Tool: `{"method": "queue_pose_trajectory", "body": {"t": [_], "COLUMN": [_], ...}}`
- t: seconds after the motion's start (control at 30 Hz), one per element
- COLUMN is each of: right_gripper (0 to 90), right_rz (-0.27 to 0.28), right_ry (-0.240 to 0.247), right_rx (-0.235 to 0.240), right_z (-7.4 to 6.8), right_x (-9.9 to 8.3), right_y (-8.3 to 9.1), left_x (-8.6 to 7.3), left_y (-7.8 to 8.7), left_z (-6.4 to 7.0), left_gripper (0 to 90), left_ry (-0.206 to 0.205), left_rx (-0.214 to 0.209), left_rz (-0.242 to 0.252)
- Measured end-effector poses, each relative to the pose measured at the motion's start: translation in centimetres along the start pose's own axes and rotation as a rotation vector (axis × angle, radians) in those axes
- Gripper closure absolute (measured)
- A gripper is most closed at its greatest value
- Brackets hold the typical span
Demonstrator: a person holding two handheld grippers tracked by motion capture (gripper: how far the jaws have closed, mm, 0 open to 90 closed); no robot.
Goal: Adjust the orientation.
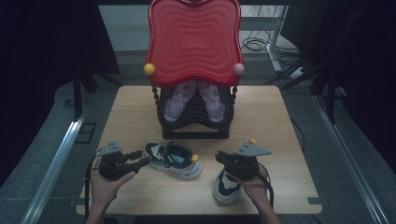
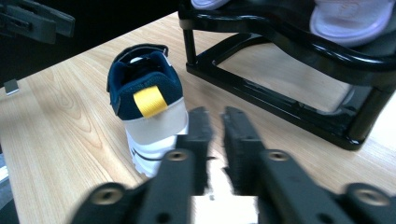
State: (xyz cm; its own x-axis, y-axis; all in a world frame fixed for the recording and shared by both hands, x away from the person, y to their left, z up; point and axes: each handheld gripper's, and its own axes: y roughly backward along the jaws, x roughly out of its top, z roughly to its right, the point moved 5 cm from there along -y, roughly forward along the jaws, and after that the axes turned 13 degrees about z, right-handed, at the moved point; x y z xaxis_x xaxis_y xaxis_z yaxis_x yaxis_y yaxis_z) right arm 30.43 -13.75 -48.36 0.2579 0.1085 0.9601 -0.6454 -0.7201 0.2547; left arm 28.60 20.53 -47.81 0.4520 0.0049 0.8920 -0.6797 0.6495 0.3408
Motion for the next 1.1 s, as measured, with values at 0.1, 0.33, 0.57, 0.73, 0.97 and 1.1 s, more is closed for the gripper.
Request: {"method": "queue_pose_trajectory", "body": {"t": [0.1, 0.33, 0.57, 0.73, 0.97, 1.1], "right_gripper": [89.8, 89.9, 89.9, 90.0, 90.0, 90.0], "right_rz": [-0.010, -0.034, -0.061, -0.075, -0.104, -0.115], "right_ry": [0.007, 0.025, 0.050, 0.062, 0.039, 0.042], "right_rx": [-0.014, 0.000, 0.004, -0.008, -0.021, -0.022], "right_z": [-0.5, -1.9, -2.3, -2.5, -1.7, -1.7], "right_x": [0.3, 1.2, 2.4, 2.4, 1.9, 1.6], "right_y": [-1.0, -4.0, -6.8, -8.2, -9.2, -9.4], "left_x": [0.3, 0.8, 0.9, 0.8, 0.6, 0.5], "left_y": [0.3, 1.1, 1.7, 1.7, 1.4, 1.3], "left_z": [0.0, -0.1, -0.7, -0.9, -0.8, -0.8], "left_gripper": [48.6, 47.8, 48.0, 48.0, 48.0, 47.9], "left_ry": [0.008, 0.013, 0.028, 0.034, 0.034, 0.037], "left_rx": [-0.013, -0.012, 0.004, 0.007, 0.000, 0.000], "left_rz": [0.005, 0.032, 0.067, 0.065, 0.048, 0.041]}}
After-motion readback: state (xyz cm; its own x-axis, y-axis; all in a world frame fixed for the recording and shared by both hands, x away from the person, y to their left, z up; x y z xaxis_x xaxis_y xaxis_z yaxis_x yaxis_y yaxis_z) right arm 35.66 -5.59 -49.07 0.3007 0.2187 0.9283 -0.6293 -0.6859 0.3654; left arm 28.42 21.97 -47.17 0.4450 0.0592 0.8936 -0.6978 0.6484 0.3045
